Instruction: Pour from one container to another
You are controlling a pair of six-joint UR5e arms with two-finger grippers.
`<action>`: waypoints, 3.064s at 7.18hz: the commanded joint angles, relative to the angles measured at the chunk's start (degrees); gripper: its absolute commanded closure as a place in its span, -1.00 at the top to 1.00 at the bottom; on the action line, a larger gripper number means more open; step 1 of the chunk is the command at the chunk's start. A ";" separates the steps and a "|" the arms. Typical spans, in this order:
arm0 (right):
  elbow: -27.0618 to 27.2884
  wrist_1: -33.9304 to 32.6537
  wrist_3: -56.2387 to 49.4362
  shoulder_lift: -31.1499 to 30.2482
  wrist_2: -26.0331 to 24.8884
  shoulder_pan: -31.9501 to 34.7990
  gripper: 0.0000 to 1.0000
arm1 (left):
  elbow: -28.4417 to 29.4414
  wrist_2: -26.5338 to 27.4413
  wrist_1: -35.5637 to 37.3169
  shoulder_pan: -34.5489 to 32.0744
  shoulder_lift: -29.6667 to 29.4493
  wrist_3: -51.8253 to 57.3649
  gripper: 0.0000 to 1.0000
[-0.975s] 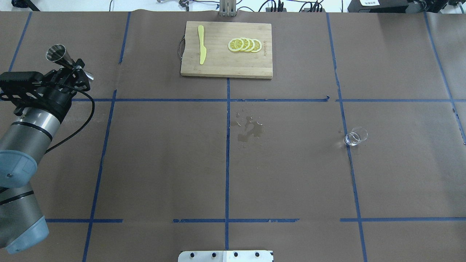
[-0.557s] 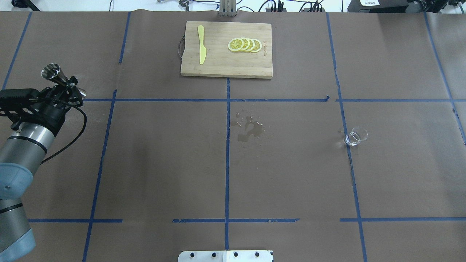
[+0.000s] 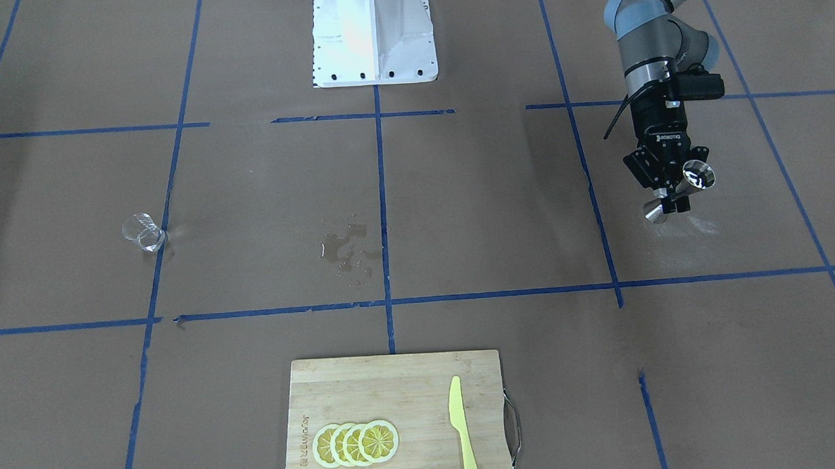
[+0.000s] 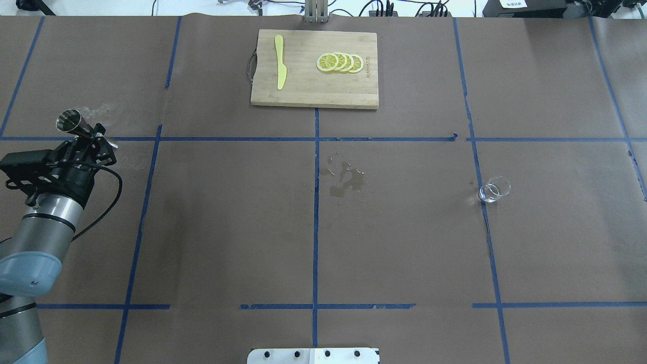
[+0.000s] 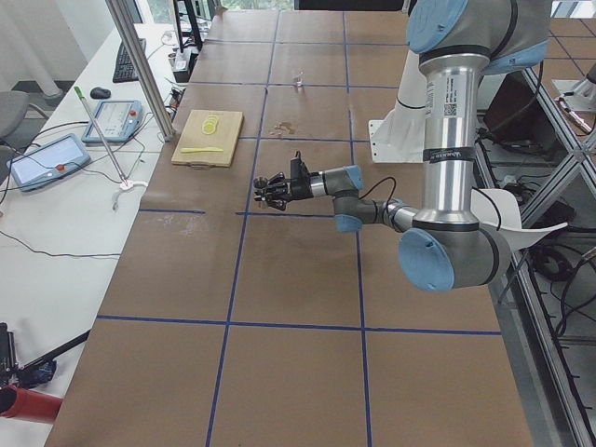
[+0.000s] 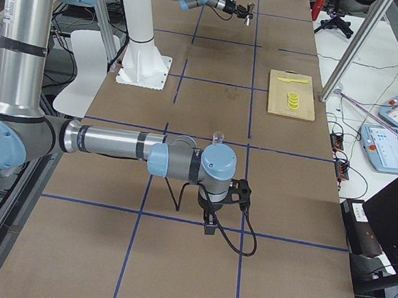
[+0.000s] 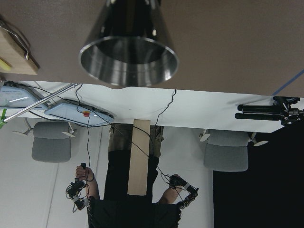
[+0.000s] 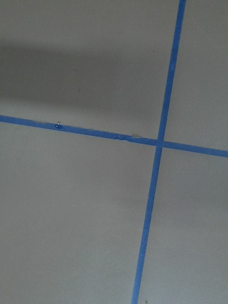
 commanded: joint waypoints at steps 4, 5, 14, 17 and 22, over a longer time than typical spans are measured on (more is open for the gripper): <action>0.00 0.02 -0.09 -0.21 0.04 0.00 1.00 | 4.12 11.39 -0.68 6.60 -0.44 -2.22 -1.00; 0.00 0.02 -0.09 -0.21 0.04 0.00 1.00 | 4.48 11.65 -0.85 8.44 -0.27 -2.05 -1.00; -0.26 0.02 -0.09 -0.21 -0.05 0.00 1.00 | 8.09 12.98 -3.14 15.22 -0.35 -1.69 -1.00; -0.26 0.02 -0.18 -0.21 -0.05 0.00 1.00 | 7.65 12.36 -3.40 16.01 -0.44 -1.34 -1.00; -0.17 0.02 -0.18 -0.21 -0.05 0.00 1.00 | 7.91 8.93 -9.82 16.02 0.00 4.90 -1.00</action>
